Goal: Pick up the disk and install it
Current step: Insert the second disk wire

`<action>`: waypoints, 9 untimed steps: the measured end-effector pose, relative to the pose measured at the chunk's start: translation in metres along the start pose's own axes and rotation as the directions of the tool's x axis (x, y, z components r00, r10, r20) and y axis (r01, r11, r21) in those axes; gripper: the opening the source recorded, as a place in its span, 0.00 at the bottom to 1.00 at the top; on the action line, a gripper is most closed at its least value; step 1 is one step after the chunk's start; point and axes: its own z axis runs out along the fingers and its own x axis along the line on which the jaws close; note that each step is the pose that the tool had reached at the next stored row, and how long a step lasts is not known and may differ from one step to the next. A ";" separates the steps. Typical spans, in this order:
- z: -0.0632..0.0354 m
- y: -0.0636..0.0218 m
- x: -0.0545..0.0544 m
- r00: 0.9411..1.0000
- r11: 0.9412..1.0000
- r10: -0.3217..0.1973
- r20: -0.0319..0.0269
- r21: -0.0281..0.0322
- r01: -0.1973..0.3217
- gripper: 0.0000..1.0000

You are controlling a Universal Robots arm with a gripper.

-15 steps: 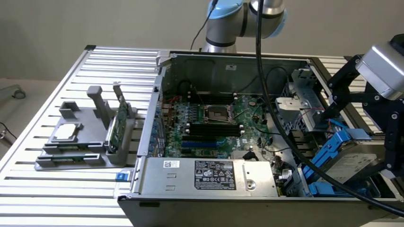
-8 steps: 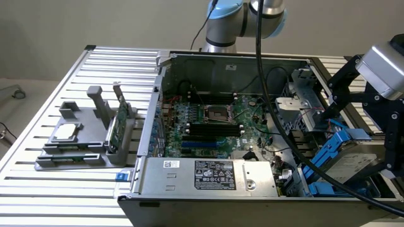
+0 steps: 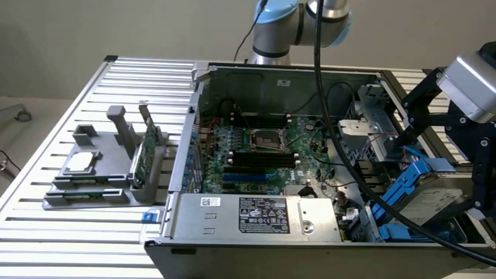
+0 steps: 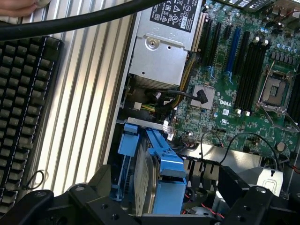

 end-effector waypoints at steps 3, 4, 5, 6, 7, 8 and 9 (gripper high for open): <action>0.0000 0.0000 0.000 1.000 1.000 0.000 0.000 0.000 0.000 0.99; 0.0000 0.0000 0.000 1.000 1.000 0.000 0.000 0.000 0.000 0.99; 0.0000 0.0000 0.000 1.000 1.000 0.000 0.000 0.000 0.000 0.99; 0.0000 0.0000 0.000 1.000 1.000 0.000 0.000 0.000 0.000 0.99; 0.0000 0.0000 0.000 1.000 1.000 0.000 0.000 0.000 0.000 0.99; 0.0000 0.0000 0.000 1.000 1.000 0.000 0.000 0.000 0.000 0.99; 0.0000 0.0000 0.000 1.000 1.000 0.000 0.000 0.000 0.000 0.99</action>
